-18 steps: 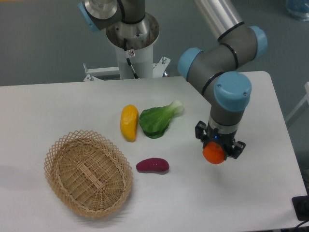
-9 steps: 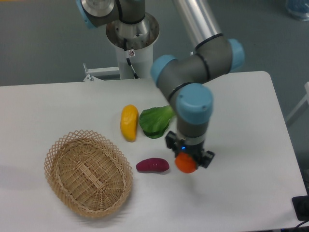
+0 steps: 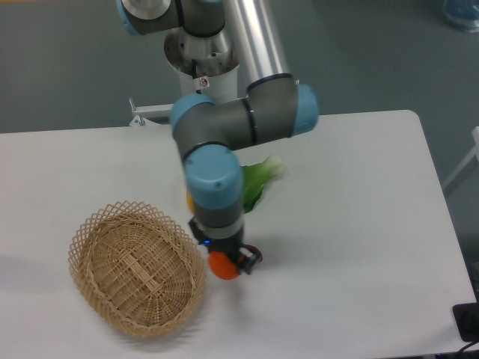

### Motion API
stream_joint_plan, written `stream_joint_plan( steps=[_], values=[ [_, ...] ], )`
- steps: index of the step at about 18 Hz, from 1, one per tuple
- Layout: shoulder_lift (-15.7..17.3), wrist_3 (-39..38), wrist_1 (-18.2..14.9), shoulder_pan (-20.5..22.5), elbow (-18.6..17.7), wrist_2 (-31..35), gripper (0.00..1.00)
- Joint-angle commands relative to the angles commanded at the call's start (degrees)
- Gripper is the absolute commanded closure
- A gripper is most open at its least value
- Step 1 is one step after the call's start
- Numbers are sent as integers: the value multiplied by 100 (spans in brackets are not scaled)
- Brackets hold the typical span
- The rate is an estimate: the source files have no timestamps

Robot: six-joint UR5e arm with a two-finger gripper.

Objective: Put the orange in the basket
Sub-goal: 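Carry the orange over the wicker basket and lower it inside, then open the gripper to release the orange into the basket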

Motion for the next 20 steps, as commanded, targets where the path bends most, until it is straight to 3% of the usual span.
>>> stream_joint_plan(
  steps=[4,9,12,13,14,16,18,20],
  values=[
    [-237,-501,35,-537,0,131,62],
    [-360,-589,53,-941,0,308,56],
    [-457,-642,167,-1188,0,316,36],
    [-492,-625,193,-1240,-9,369,8],
    [-501,-668,202,-1267,-9,395,0],
    [-492,-913,622,-1320,-70,360,0],
    [-571,-1169,1447,-1329,-79,343,0],
    [-572,-1432,1573,-1329,-97,386,0]
  ],
)
